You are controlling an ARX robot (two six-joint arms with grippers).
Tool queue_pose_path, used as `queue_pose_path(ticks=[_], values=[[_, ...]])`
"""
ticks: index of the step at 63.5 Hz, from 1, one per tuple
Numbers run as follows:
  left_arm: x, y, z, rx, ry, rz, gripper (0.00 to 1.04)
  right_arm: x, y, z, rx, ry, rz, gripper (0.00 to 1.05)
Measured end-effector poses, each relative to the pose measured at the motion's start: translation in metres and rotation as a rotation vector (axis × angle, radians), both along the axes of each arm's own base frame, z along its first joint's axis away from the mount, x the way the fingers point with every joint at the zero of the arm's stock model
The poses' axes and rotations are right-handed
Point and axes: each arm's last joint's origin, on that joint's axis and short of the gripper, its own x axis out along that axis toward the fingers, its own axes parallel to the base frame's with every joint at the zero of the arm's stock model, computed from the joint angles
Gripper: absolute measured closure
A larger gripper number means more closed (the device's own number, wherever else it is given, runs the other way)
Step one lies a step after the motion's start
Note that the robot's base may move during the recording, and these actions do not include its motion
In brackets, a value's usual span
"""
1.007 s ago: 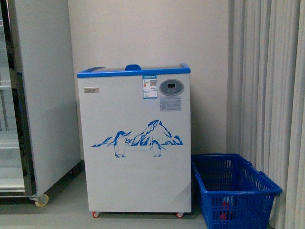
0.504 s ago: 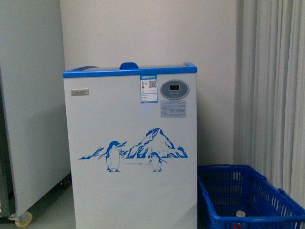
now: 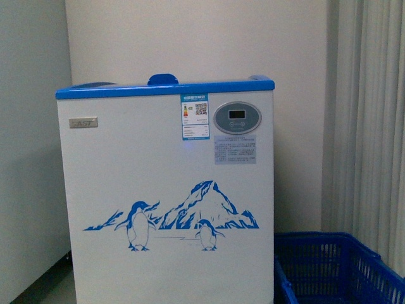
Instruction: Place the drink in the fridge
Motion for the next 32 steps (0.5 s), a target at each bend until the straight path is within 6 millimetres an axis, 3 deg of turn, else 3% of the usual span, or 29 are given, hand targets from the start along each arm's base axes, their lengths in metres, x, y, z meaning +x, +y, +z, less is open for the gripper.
queue_pose_path(ticks=[32], values=[[0.0000,0.0000,0.0000,0.000,0.000,0.000,0.08,0.0000,0.0000,0.0000,0.000,0.000,0.000,0.08]])
